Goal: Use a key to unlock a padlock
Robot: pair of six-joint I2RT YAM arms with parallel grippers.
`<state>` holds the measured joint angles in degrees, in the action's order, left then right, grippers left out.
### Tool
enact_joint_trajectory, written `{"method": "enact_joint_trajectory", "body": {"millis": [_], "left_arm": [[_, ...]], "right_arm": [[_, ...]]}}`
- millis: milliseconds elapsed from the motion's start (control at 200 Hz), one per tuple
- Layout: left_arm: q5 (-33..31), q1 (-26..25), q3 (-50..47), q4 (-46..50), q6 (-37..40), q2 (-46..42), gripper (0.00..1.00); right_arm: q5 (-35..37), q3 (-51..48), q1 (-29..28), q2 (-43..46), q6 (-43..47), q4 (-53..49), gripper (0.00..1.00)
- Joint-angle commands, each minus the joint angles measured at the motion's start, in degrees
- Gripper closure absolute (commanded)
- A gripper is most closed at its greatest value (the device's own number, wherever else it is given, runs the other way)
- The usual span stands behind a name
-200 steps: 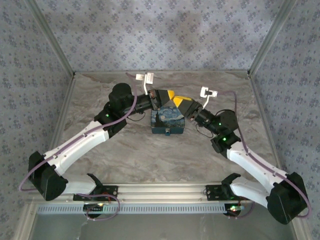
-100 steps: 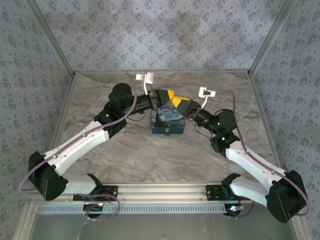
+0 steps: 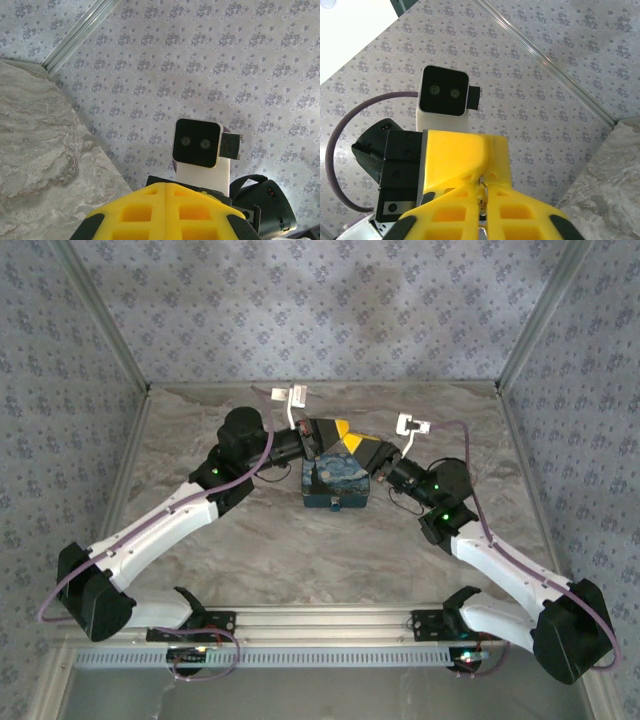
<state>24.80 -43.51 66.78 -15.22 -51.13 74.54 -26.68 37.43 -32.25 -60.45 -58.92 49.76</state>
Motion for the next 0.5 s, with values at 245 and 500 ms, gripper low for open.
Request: {"method": "enact_joint_trajectory", "body": {"millis": [245, 500], "left_arm": [[-0.16, -0.11, -0.6, -2.42, 0.07, -1.4, 1.0], [-0.5, -0.18, -0.95, -2.35, 0.12, -1.55, 1.0]], "right_arm": [[-0.69, 2.66, -1.03, -0.31, 0.93, -0.19, 0.64], [0.17, 1.95, -1.23, 0.86, 1.76, -0.15, 0.63]]}}
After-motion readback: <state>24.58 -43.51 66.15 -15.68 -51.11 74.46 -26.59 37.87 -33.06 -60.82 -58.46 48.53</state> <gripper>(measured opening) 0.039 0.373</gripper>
